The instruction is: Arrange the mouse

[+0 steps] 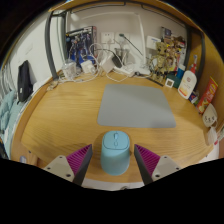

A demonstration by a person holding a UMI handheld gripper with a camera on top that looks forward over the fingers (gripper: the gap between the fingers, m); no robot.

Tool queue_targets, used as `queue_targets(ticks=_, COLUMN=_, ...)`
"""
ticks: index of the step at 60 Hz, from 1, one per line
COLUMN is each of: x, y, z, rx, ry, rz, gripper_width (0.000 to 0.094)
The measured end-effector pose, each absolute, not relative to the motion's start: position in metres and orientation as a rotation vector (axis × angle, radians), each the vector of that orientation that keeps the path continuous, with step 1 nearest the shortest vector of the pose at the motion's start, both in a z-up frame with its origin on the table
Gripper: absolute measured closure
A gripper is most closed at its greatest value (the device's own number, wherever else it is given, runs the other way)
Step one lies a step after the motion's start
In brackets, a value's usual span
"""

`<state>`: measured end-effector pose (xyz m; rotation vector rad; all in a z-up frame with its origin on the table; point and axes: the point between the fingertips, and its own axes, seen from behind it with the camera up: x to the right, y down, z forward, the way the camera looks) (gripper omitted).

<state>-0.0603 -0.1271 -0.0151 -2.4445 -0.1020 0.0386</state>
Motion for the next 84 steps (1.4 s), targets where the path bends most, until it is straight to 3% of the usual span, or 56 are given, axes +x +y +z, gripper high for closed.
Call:
queue_targets(ticks=2, x=-0.062, y=-0.127, z=-0.02, rx=-2.453, ry=-0.109, rz=0.039, gripper_width=0.0083)
queue_targets(ticks=10, x=-0.058, y=-0.118, z=-0.018, rx=-2.396, ry=-0.074, rz=0.039, gripper_width=0.0224)
queue_targets(ticks=14, x=-0.055, y=-0.115, z=-0.018, rx=-2.371, ry=-0.039, rz=0.03, gripper_width=0.0413)
queue_targets(ticks=20, x=-0.053, y=-0.112, z=-0.016, rx=-2.325, ry=-0.031, rz=0.023, gripper_width=0.044)
queue_targets(ticks=30, x=-0.053, y=-0.111, z=-0.013, rx=-2.217, ry=-0.008, rz=0.027, gripper_width=0.057)
queue_targets(ticks=32, x=-0.053, y=-0.111, z=-0.013, rx=-2.215, ry=-0.014, rz=0.028, gripper_width=0.0555)
queue_targets(ticks=33, x=-0.053, y=-0.11, z=-0.012, rx=-2.21, ry=-0.023, rz=0.028, gripper_width=0.0602)
queue_targets(ticks=43, x=-0.053, y=-0.109, z=0.001, rx=-2.232, ry=-0.042, rz=0.073, gripper_width=0.0603)
queue_targets(ticks=57, x=-0.051, y=-0.044, z=0.133, rx=-2.055, ry=0.018, rz=0.107, gripper_width=0.0602)
queue_targets(ticks=65, x=-0.027, y=0.004, z=0.185, rx=-1.983, ry=0.034, rz=0.064, gripper_width=0.0602)
queue_targets(ticks=73, x=0.002, y=0.041, z=0.181, rx=-1.996, ry=0.035, rz=-0.002, gripper_width=0.0604)
queue_targets(ticks=84, x=0.017, y=0.071, z=0.112, rx=-2.121, ry=0.004, rz=-0.048, gripper_width=0.0604)
